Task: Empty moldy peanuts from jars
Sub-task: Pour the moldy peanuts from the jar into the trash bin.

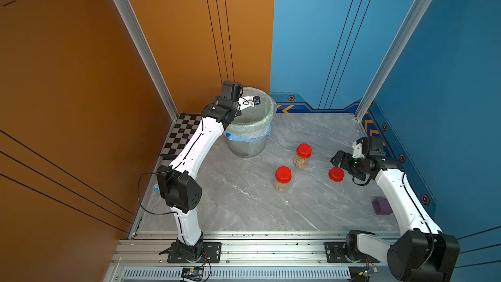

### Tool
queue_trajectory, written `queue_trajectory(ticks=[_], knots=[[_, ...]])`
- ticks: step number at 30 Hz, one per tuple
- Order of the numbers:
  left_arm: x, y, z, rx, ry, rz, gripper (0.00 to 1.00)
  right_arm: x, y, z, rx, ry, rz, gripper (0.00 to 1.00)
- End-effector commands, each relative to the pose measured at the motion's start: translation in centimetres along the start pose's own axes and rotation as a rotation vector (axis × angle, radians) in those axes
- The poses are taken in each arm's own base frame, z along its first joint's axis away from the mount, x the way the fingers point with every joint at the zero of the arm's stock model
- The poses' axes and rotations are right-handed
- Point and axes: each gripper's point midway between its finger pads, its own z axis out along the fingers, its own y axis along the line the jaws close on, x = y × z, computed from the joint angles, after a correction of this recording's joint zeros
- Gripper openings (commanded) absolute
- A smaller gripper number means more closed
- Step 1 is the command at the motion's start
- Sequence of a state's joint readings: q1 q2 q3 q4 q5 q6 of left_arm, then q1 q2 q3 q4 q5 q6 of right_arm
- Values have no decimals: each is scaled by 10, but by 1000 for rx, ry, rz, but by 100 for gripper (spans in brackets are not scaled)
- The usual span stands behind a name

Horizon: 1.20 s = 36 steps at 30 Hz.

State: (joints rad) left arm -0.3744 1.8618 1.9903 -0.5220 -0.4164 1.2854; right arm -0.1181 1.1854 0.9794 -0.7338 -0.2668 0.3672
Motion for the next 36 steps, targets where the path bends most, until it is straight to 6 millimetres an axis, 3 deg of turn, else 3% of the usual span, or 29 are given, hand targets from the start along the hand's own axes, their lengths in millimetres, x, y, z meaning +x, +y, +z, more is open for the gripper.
queue_trajectory(ticks=[1, 10, 17, 24, 36], knots=[[0, 18, -5, -52, 43, 100, 51, -3, 2, 0, -25, -19, 8, 98], [-15, 9, 15, -42, 98, 328, 51, -3, 4, -3, -70, -48, 54, 99], [-26, 1, 20, -48, 109, 458, 51, -4, 9, -1, -100, -45, 70, 99], [-22, -6, 24, -36, 108, 463, 51, -4, 10, 2, -115, -40, 68, 99], [-18, 17, 15, -88, 105, 363, 51, 0, 7, 13, -111, -11, 75, 99]])
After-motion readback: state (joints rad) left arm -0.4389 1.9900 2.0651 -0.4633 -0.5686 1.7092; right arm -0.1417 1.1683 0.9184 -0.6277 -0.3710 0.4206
